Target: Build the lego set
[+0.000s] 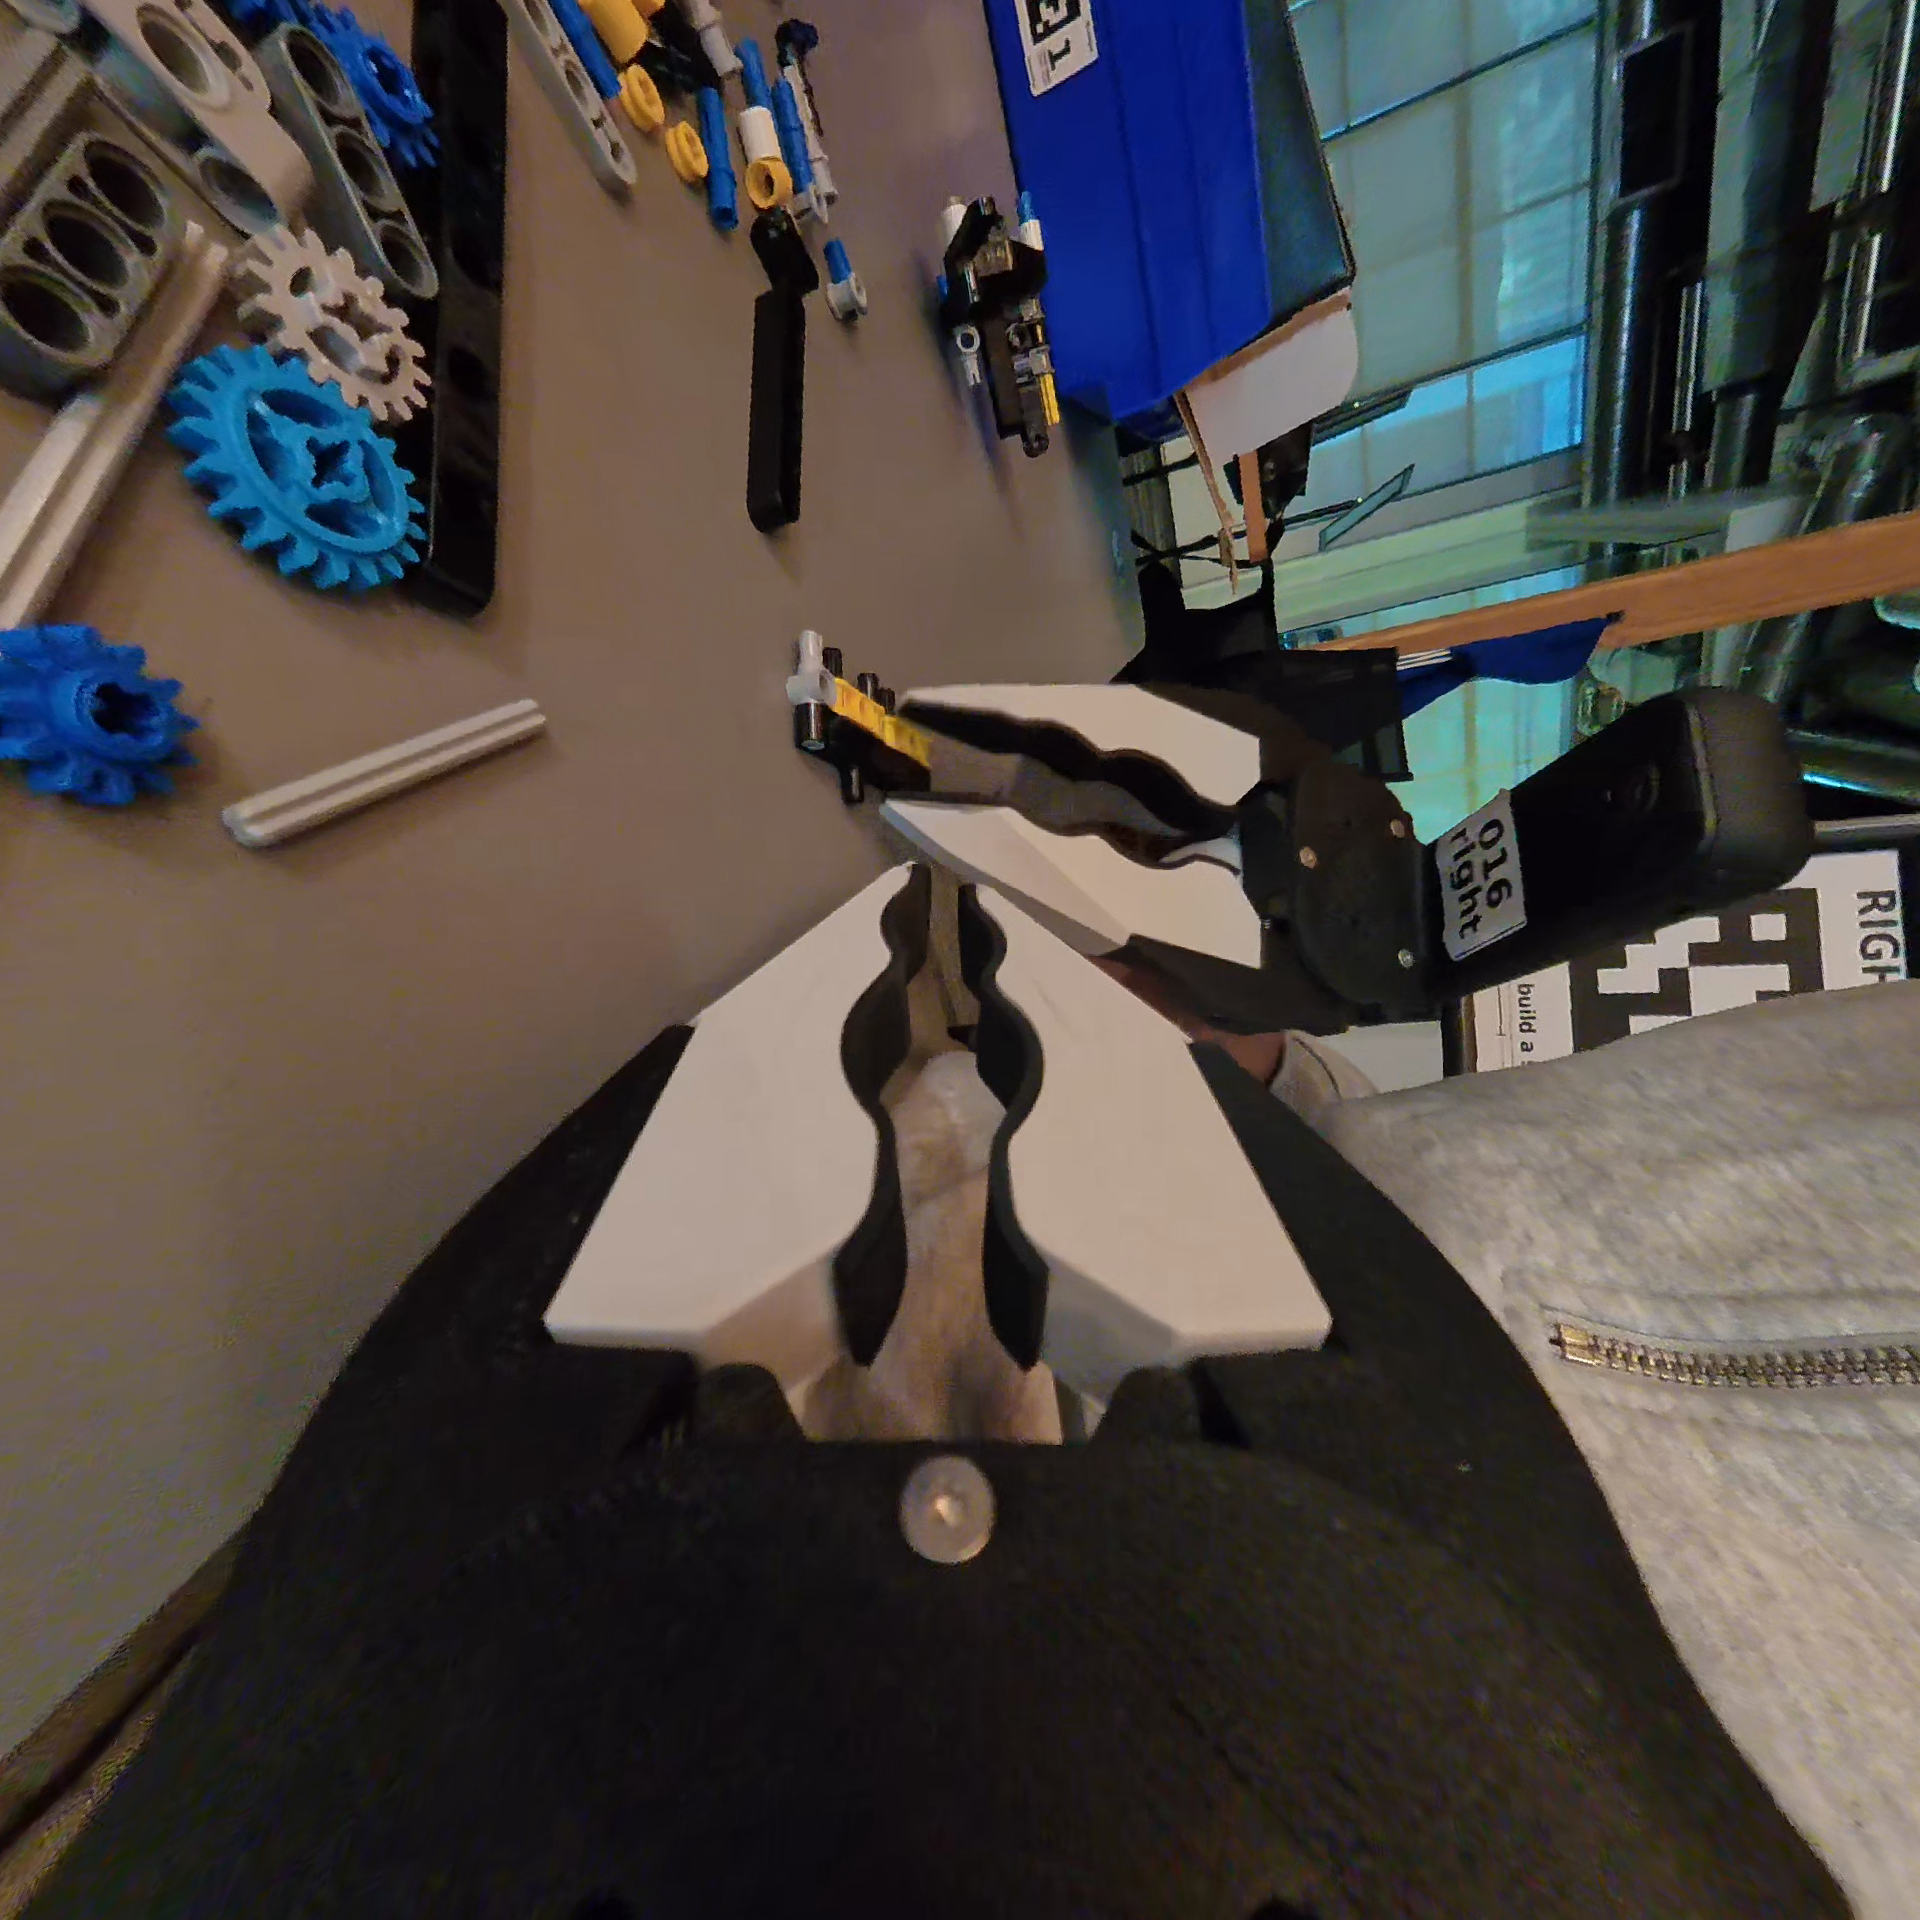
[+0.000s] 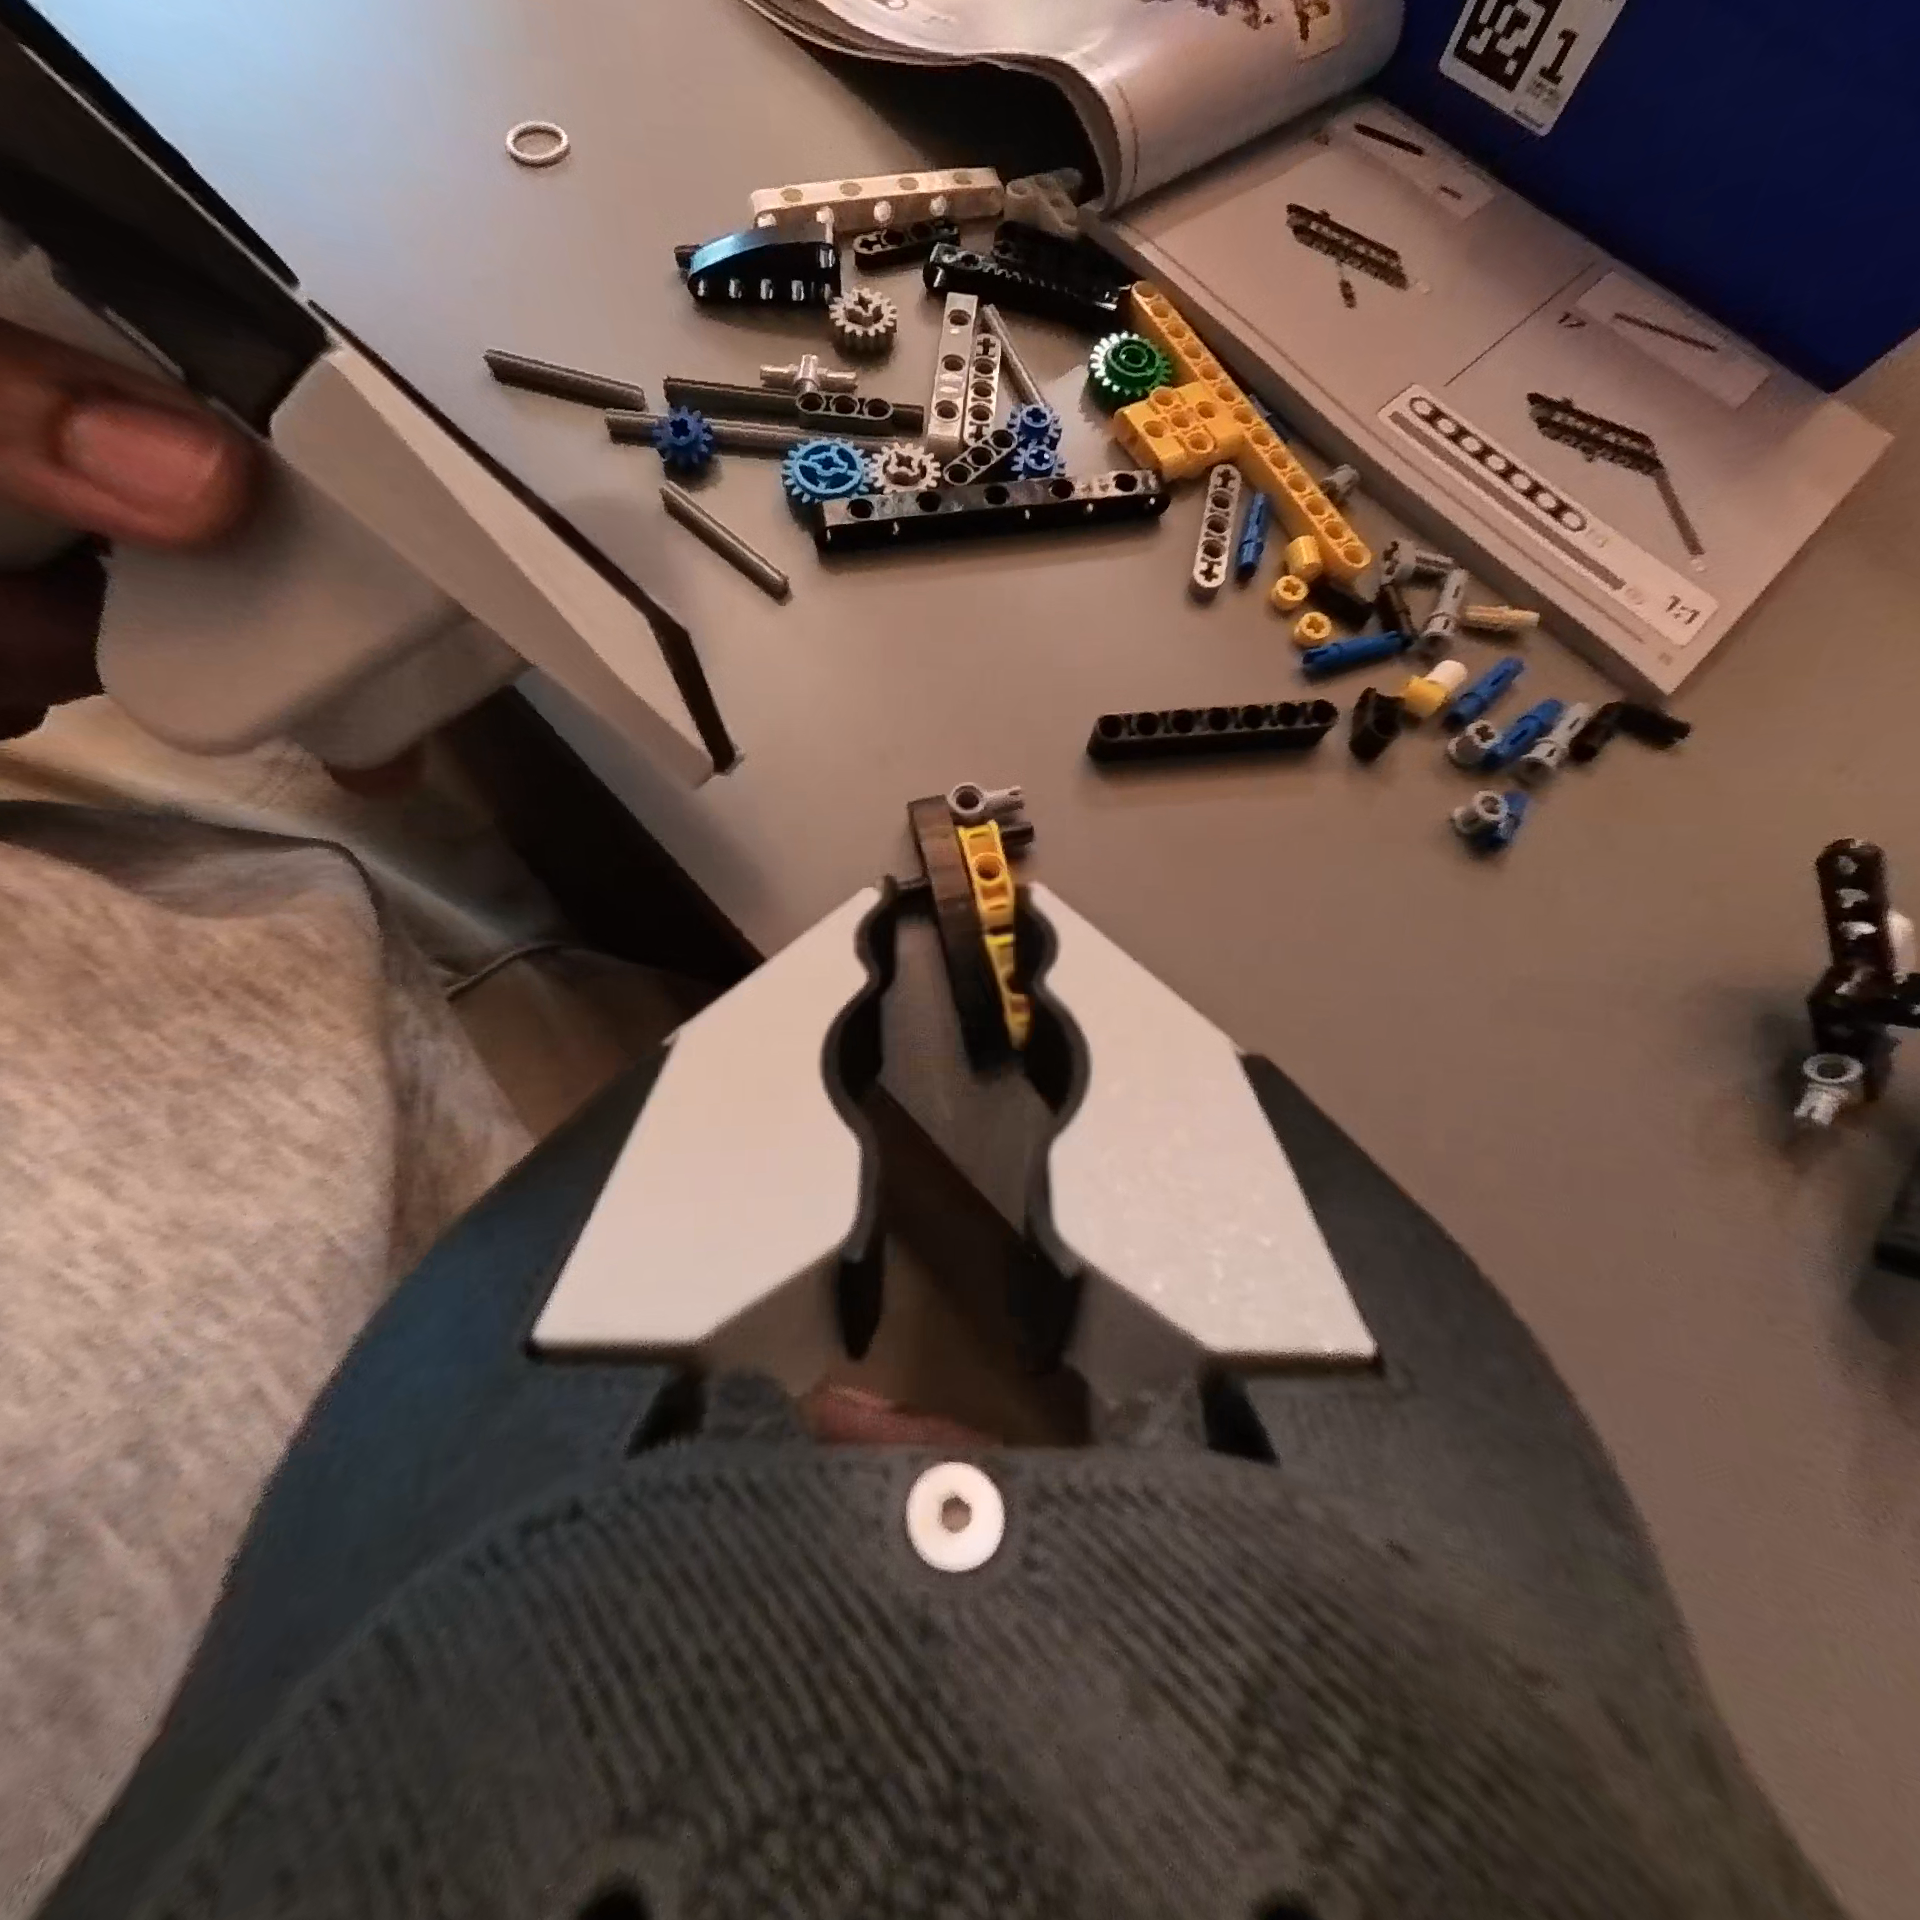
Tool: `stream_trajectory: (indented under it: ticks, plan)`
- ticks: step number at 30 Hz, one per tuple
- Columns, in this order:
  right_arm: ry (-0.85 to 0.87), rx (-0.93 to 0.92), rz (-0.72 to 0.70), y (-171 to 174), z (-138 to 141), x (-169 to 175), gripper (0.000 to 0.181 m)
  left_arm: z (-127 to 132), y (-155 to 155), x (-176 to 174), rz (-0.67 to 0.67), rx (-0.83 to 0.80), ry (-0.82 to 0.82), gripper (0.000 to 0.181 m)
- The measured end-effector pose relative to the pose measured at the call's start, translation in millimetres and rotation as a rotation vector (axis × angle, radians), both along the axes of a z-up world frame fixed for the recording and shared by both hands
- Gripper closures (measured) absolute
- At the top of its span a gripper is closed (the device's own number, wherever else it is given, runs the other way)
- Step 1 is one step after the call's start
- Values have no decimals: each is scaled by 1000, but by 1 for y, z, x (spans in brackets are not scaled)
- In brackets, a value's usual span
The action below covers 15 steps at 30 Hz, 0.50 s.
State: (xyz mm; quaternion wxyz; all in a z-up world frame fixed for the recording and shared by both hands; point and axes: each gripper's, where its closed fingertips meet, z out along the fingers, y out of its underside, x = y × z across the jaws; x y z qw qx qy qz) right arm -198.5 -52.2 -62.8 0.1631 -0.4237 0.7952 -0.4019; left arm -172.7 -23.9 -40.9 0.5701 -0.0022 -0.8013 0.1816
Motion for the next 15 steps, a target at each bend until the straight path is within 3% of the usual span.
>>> stream_trajectory:
  ticks: [4,8,15]
  plan:
    - [21,33,8,-5,-6,-10,148,0,4,-3,-15,3,8,178]
    - [-130,200,10,-2,-7,-7,144,1,6,-6,-23,1,13,178]
    - [-169,244,22,-2,-7,-10,159,3,6,-4,-5,-16,15,179]
